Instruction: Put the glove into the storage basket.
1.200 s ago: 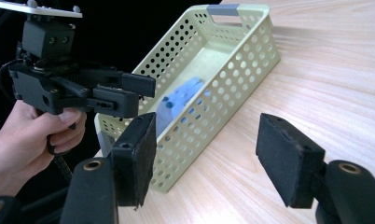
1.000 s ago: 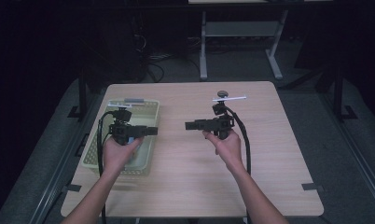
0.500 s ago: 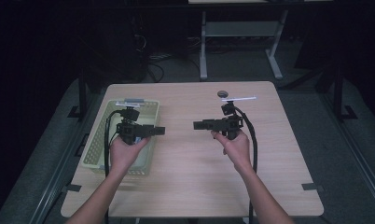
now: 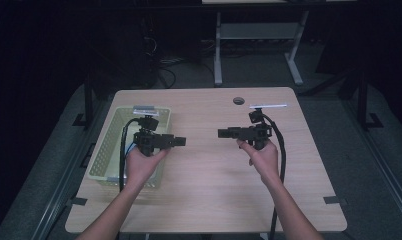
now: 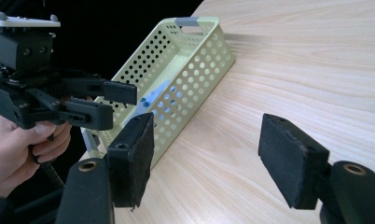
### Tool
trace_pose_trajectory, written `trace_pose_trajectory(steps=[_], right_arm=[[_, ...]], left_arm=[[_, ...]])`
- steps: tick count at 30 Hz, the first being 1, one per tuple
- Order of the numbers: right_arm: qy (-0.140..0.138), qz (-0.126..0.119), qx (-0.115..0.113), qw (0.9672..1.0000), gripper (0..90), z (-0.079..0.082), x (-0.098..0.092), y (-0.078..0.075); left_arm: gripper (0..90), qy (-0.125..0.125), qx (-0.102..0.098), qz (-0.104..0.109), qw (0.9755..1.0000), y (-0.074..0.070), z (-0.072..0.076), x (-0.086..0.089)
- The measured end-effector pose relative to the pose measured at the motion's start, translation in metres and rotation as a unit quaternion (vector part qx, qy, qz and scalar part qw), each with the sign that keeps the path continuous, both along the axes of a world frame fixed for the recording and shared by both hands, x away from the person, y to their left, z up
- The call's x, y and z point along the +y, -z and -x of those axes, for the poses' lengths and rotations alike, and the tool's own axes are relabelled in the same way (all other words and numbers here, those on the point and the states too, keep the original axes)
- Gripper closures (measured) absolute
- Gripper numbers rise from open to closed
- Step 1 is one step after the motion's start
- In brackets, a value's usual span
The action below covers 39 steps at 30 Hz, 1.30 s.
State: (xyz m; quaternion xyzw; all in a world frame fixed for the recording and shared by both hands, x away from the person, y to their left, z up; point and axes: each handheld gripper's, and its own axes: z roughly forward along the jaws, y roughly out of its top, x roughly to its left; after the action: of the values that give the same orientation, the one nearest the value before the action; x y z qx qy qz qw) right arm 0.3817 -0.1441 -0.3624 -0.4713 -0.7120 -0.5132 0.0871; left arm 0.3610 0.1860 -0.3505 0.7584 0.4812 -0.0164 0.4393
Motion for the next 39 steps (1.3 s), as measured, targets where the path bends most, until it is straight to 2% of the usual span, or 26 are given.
trace_pose_trajectory(steps=[20, 27, 39], right_arm=[[0.022, -0.001, 0.015, 0.9997, 34.4, 0.011, -0.037, 0.013], [0.031, 0.007, 0.021, 0.9993, 33.2, 0.016, -0.049, 0.02], [0.043, 0.006, 0.026, 0.9987, 32.0, 0.024, -0.067, 0.031]], left_arm=[[28.7, 0.038, -0.009, -0.001, 0.9992, 0.005, 0.013, -0.032], [26.2, 0.052, -0.011, 0.0, 0.9986, 0.01, 0.019, -0.04], [25.2, 0.057, -0.022, 0.005, 0.9981, 0.017, 0.028, -0.051]])
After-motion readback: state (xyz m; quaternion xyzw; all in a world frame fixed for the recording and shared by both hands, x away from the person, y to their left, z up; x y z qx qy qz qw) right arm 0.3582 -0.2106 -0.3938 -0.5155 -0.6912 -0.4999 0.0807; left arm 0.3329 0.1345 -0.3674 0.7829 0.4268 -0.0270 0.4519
